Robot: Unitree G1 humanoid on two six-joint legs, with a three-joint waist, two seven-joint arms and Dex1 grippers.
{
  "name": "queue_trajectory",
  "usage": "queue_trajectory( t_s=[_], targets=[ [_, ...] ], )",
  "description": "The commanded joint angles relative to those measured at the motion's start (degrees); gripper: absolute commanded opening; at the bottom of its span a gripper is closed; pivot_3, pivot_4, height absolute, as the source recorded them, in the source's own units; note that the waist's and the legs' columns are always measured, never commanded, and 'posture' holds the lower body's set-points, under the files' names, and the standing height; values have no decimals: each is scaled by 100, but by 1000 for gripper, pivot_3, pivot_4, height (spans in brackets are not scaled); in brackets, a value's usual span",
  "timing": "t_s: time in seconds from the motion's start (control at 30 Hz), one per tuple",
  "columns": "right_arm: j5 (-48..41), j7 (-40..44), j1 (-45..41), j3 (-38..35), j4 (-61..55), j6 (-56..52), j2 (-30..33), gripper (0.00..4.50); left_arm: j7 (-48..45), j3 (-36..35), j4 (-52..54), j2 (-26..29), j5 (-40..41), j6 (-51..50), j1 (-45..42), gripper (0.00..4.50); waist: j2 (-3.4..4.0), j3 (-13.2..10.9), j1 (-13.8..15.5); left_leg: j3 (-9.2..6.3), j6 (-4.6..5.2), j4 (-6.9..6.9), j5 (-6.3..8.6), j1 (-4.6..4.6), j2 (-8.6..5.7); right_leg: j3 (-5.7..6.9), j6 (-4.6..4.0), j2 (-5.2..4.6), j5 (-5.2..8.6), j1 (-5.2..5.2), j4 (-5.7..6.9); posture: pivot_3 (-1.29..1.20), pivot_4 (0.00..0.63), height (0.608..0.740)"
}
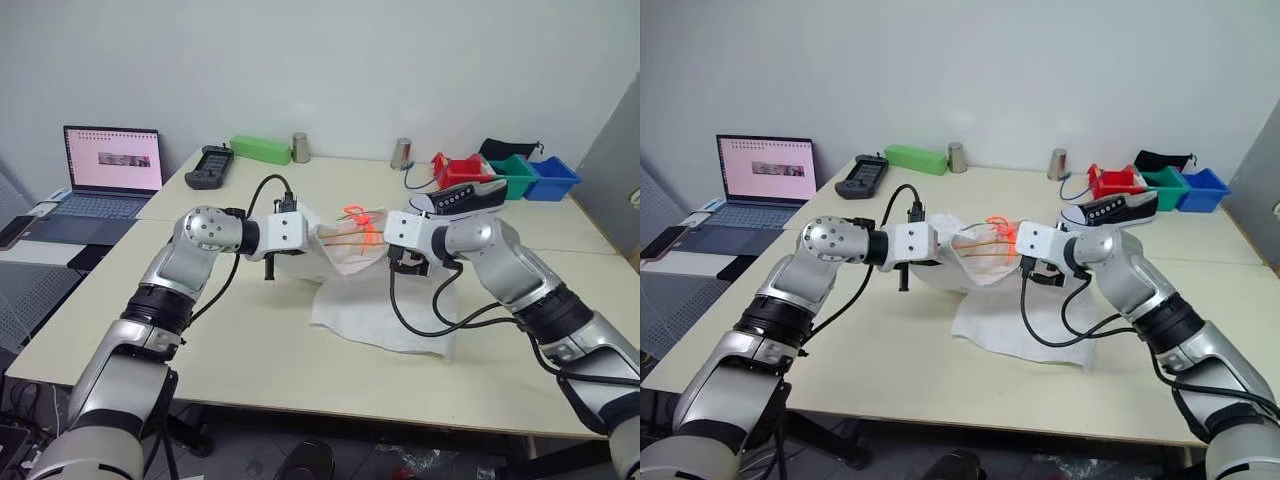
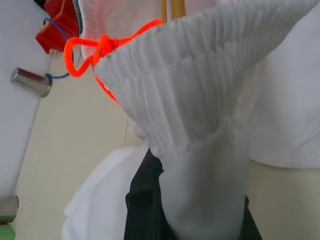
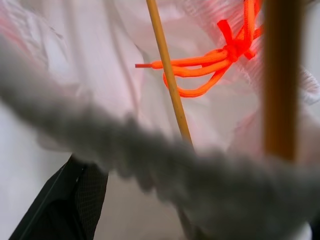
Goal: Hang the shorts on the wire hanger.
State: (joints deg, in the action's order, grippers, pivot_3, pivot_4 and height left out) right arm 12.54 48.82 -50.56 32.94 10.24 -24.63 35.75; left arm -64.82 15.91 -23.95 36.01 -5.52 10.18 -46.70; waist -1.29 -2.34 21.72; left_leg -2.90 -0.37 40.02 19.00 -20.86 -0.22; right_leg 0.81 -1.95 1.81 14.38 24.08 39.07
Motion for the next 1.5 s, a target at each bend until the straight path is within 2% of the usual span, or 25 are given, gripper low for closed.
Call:
queue_trajectory(
  t_s=[0.03,0.07,0.2,0.4,0.6,0.97,1.0,1.1,1.3,1.5],
  targets=[
    [274,93,-207,-43,140,482,-25,3791,59,-246,334,95,144,96,-76,0,0,0,24,-1,0,0,0,0,0,0,0,0,0,0,0,448,0,740],
    [291,107,-197,-80,183,529,-51,3699,59,-253,355,105,155,83,-65,0,0,0,30,0,0,0,0,0,-1,-1,0,0,0,-1,0,451,0,740],
    [367,156,-184,-195,303,644,-150,2769,111,-255,342,136,132,100,-72,0,0,0,47,0,0,0,0,0,0,-1,0,-1,0,0,0,454,0,740],
    [397,209,-189,-338,323,648,-244,1220,189,-245,237,121,96,153,-140,0,0,0,79,0,0,0,0,0,0,-1,0,-1,0,0,0,451,0,740],
    [447,205,-132,-485,294,600,-252,20,285,-202,89,74,36,250,-234,0,1,0,127,2,0,0,0,-1,-1,-2,0,0,0,0,-1,433,0,740],
    [469,124,-99,-651,223,447,-248,20,421,-257,-254,-12,40,383,-470,0,1,-1,153,3,0,0,0,-1,-2,-2,0,0,0,0,-2,417,0,740],
    [431,134,-89,-693,195,383,-260,3,349,-284,-274,-4,111,323,-480,259,1,-1,153,2,0,0,0,-1,-2,-1,0,0,0,0,-2,417,0,740],
    [391,164,-39,-773,118,288,-257,0,326,-321,-369,70,142,484,-513,659,1,0,151,2,-1,0,0,-1,-2,-2,0,-1,0,0,-2,413,0,740],
    [263,230,124,-998,20,26,-237,0,38,-594,-238,205,544,561,-677,1892,1,-1,148,3,-1,0,0,-1,-1,-2,0,0,0,0,-2,414,0,740],
    [-343,429,394,-1607,-40,-759,-270,0,-28,-1232,236,159,1444,-404,-1204,3241,1,-1,139,1,-1,1,0,-4,-2,0,0,-1,0,-1,-3,420,0,740]
  ],
)
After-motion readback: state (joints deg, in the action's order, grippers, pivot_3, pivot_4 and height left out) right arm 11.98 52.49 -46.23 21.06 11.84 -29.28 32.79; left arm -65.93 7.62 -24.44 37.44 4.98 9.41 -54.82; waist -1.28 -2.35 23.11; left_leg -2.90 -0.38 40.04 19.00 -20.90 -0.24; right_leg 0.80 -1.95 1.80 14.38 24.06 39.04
